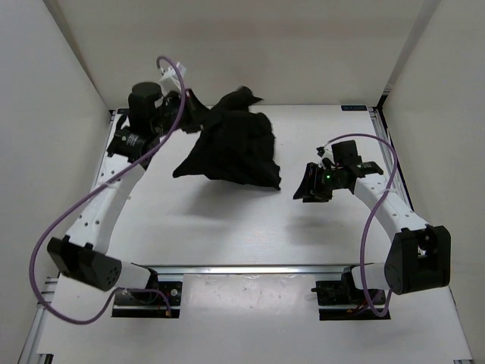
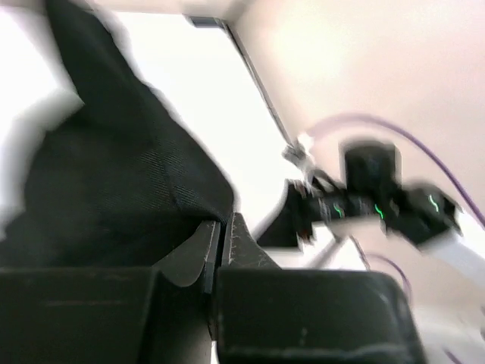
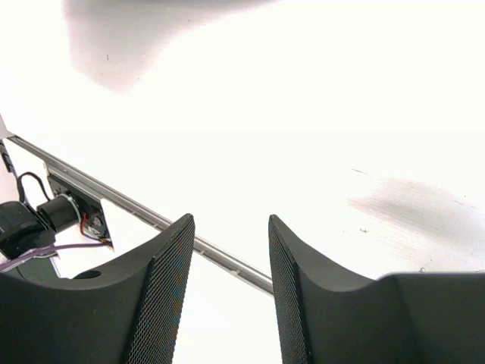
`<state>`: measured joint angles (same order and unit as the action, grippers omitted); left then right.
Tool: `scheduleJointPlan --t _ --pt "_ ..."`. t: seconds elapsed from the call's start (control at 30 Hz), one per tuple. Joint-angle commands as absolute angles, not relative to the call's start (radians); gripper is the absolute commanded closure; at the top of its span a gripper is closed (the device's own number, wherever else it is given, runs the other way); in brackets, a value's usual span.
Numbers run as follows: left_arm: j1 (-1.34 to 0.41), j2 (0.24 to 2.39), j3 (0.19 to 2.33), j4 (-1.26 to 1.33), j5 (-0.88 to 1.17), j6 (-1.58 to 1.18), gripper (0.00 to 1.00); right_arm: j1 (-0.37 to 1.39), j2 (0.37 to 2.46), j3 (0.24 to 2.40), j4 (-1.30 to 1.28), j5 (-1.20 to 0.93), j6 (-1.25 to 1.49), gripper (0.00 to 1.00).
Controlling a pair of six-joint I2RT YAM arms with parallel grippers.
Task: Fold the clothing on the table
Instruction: Flatten the skirt out
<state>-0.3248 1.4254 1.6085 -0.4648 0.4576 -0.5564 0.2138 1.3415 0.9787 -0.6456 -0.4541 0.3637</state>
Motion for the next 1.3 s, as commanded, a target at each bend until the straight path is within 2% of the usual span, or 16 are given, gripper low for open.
scheduleJointPlan --t 0.0,0.13,0.2,0.23,0.3,0.37,0.57,0.77,0.9,1.03,1.27 --pt "-0.397 1.336 1.328 -0.385 0.584 -0.629 1.00 0.210 1.331 0.993 -0.620 -0.477 0.364 0.51" --pt "-0.517 1.279 1.040 -0.247 0.737 -0.730 1.00 0.192 1.344 0.989 -0.629 -0.480 0.356 0.51" --pt "-0.551 1.285 0.959 -0.250 0.790 -0.742 0.85 0.192 1.342 0.988 -0.623 -0.480 0.353 0.51" --pt "-0.566 1.292 0.951 -0.268 0.808 -0.739 0.70 0.183 1.350 0.986 -0.620 -0.482 0.353 0.51" --pt "-0.551 1.281 0.937 -0.273 0.818 -0.733 0.65 0.193 1.358 0.988 -0.621 -0.486 0.348 0.51" --pt "-0.497 1.259 0.942 -0.282 0.821 -0.726 0.55 0.206 1.371 0.989 -0.614 -0.486 0.350 0.51" --pt "-0.378 1.252 0.971 -0.354 0.770 -0.672 0.57 0.267 1.422 0.997 -0.609 -0.499 0.367 0.51" --pt "-0.393 1.345 0.960 -0.531 0.424 -0.496 0.63 0.324 1.518 0.997 -0.621 -0.486 0.344 0.54" --pt "-0.365 1.408 0.868 -0.543 0.307 -0.488 0.70 0.367 1.578 0.973 -0.604 -0.534 0.313 0.58" --pt "-0.295 1.387 0.801 -0.520 0.350 -0.500 0.71 0.396 1.618 0.927 -0.531 -0.618 0.291 0.58" --pt "-0.252 1.379 0.847 -0.561 0.345 -0.456 0.70 0.436 1.686 0.870 -0.439 -0.649 0.310 0.58"
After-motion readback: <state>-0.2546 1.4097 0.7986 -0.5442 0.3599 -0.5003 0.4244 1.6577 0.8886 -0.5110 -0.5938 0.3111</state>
